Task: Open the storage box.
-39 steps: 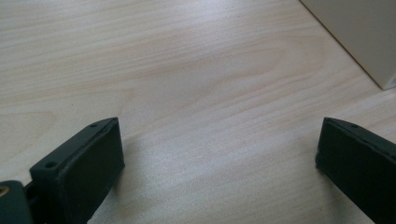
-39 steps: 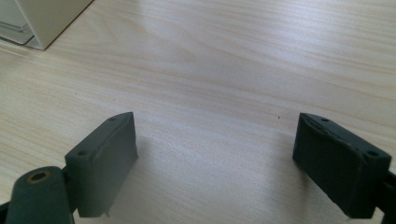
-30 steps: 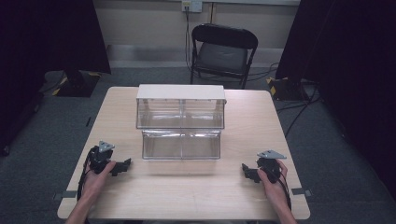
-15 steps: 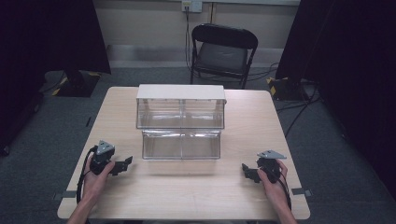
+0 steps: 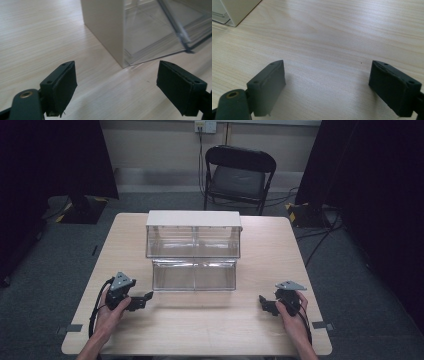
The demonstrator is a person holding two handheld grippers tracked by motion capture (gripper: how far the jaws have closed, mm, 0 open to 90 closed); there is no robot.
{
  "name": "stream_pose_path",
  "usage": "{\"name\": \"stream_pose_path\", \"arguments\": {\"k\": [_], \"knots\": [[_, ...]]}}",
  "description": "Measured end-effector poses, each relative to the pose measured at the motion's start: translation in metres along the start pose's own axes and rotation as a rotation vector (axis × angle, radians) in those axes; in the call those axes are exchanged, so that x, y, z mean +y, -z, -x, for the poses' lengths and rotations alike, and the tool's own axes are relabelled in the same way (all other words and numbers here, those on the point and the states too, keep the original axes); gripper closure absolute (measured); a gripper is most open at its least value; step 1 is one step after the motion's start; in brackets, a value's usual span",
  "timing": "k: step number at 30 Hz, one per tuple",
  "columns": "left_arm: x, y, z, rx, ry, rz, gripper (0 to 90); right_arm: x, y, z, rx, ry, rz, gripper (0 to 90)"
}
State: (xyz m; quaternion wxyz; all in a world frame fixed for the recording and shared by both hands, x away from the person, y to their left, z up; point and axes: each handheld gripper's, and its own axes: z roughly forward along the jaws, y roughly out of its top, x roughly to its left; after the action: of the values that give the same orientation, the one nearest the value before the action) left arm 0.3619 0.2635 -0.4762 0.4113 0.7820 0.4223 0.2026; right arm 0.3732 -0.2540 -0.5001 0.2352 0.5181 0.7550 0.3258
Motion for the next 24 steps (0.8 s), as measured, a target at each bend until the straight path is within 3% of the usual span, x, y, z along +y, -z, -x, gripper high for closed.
{"name": "stream_pose_path", "arguments": {"k": [6, 9, 13, 19, 24], "knots": [[0.003, -0.003, 0.010, -0.020, -0.021, 0.007, 16.2, 0.000, 0.000, 0.000, 0.000, 0.000, 0.000, 13.0], [0.004, -0.004, 0.014, -0.001, -0.024, 0.011, 16.6, 0.000, 0.000, 0.000, 0.000, 0.000, 0.000, 13.0], [0.006, -0.006, 0.017, -0.010, -0.025, 0.018, 16.7, 0.000, 0.000, 0.000, 0.000, 0.001, 0.000, 12.8], [0.010, -0.004, 0.017, -0.032, 0.000, 0.052, 16.6, 0.000, 0.000, 0.000, 0.000, 0.000, -0.001, 12.6], [0.011, -0.002, 0.017, -0.045, -0.002, 0.066, 15.6, 0.000, 0.000, 0.000, -0.001, -0.001, -0.002, 12.6]]}}
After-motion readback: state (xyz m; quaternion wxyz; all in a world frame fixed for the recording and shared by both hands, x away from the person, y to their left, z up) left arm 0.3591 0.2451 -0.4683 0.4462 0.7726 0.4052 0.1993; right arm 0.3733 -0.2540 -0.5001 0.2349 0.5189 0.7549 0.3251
